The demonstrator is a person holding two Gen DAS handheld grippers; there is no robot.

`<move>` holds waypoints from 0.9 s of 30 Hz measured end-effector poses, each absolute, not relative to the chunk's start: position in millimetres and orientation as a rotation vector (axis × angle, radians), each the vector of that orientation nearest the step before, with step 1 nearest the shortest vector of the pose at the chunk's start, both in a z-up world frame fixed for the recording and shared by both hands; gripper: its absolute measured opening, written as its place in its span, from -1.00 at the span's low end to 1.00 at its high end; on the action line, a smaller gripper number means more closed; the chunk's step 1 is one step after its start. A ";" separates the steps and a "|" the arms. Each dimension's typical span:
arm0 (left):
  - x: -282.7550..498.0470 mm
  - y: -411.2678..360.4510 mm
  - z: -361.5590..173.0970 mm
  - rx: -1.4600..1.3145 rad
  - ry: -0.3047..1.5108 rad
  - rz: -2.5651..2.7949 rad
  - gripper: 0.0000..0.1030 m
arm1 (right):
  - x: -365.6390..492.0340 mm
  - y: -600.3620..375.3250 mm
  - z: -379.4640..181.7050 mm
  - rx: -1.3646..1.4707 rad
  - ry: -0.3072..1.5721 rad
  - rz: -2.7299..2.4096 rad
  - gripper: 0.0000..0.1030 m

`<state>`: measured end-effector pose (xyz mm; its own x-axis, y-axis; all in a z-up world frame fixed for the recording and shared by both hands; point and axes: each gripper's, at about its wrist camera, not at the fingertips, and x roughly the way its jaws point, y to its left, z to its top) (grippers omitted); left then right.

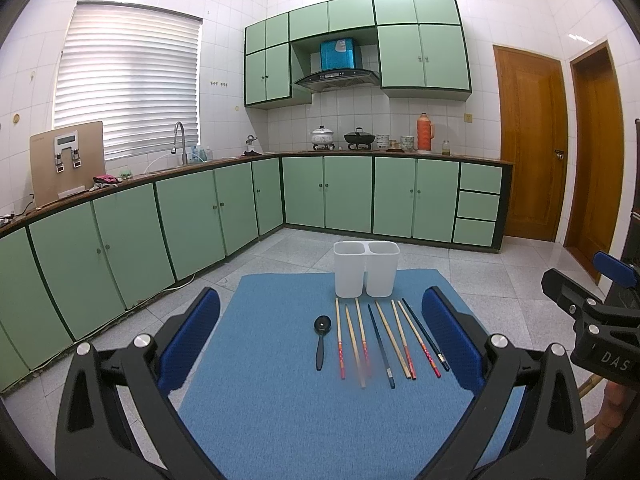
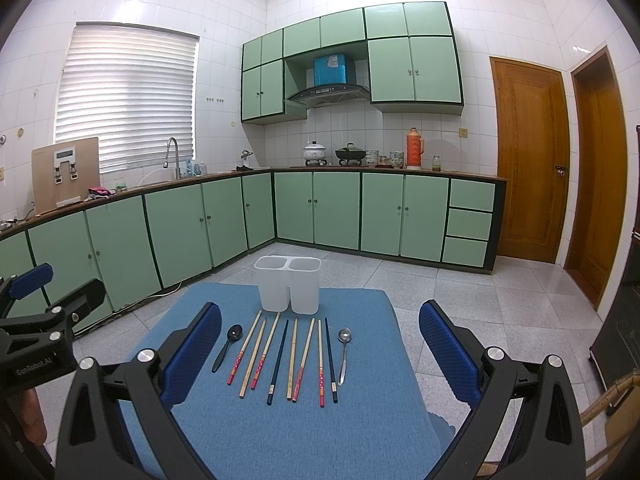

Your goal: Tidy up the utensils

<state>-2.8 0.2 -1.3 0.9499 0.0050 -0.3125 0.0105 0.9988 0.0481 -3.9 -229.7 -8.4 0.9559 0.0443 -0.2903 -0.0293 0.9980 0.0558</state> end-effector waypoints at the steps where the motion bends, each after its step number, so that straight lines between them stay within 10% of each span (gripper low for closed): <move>1: -2.8 0.4 -1.3 0.049 0.318 -0.003 0.90 | -3.8 -229.8 -8.4 0.051 0.296 0.037 0.88; 27: -2.1 0.5 -1.3 0.048 0.319 -0.003 0.90 | -2.1 -229.2 -10.0 0.051 0.298 0.037 0.88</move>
<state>-2.1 0.5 -1.3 0.9495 0.0045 -0.3138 0.0106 0.9989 0.0466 -2.1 -229.2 -10.0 0.9553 0.0440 -0.2924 -0.0290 0.9980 0.0555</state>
